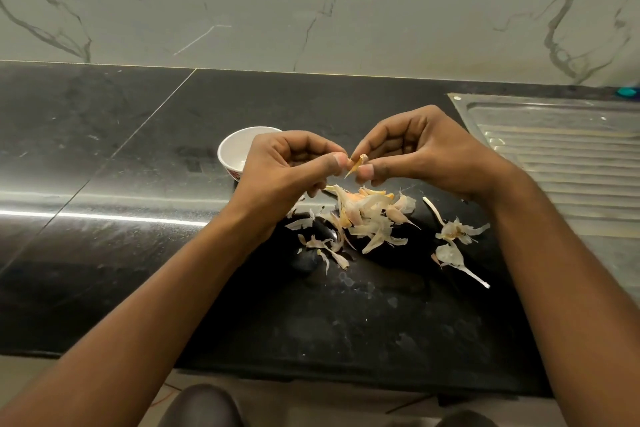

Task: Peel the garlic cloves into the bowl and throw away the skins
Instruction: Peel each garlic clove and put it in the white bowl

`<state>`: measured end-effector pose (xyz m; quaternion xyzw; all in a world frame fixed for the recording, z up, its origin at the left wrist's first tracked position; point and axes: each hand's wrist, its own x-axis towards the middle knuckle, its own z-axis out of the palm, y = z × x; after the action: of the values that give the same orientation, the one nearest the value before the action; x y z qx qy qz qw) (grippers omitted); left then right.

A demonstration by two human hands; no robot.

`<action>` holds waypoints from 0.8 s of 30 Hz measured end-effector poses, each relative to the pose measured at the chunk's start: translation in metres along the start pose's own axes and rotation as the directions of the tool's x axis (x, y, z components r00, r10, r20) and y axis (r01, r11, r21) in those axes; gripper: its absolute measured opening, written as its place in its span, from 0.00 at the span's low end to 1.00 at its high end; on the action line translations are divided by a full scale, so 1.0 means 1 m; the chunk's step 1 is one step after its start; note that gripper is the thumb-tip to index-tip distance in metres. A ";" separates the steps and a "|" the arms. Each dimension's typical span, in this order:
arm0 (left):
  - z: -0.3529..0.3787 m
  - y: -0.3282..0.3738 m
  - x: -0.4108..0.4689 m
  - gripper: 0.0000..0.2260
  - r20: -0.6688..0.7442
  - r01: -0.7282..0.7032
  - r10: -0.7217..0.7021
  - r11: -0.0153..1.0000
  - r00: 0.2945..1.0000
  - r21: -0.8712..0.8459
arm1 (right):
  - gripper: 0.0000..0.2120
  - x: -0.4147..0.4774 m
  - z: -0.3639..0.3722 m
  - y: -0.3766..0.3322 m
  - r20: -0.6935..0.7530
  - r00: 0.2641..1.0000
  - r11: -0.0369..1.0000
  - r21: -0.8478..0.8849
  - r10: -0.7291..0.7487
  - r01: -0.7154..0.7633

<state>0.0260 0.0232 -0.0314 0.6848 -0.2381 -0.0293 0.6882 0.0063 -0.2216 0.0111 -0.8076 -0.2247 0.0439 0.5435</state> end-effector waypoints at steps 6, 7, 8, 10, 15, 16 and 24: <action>0.002 0.002 0.000 0.06 0.044 0.060 -0.059 0.998 0.997 -0.021 | 0.15 0.002 0.002 0.001 -0.034 0.999 0.998 -0.058 -0.029 0.027; 0.002 0.002 0.000 0.06 0.048 0.075 -0.074 0.997 0.996 -0.033 | 0.15 0.003 0.002 0.001 -0.030 0.999 0.998 -0.060 -0.030 0.028; 0.002 0.002 0.000 0.06 0.053 0.091 -0.088 0.995 0.995 -0.044 | 0.16 0.003 0.003 0.001 -0.026 0.999 0.998 -0.063 -0.032 0.030; 0.001 0.003 0.000 0.07 0.071 0.130 -0.125 0.988 0.990 -0.080 | 0.16 0.003 0.003 0.001 -0.029 0.999 0.997 -0.063 -0.035 0.033; 0.003 0.009 -0.001 0.12 0.142 0.274 -0.245 0.932 0.959 -0.238 | 0.14 0.002 0.003 0.000 -0.069 0.997 0.999 -0.027 -0.034 0.032; 0.003 0.010 -0.001 0.12 0.148 0.287 -0.256 0.925 0.955 -0.250 | 0.13 0.002 0.003 0.000 -0.066 0.997 0.999 -0.023 -0.040 0.039; 0.006 0.010 -0.002 0.04 0.111 0.298 -0.279 0.923 0.954 -0.244 | 0.12 0.002 0.007 -0.003 -0.032 0.994 0.994 -0.031 -0.104 0.103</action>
<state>0.0189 0.0194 -0.0227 0.6153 -0.1541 -0.1862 0.7503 0.0050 -0.2137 0.0109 -0.8034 -0.2579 -0.0012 0.5367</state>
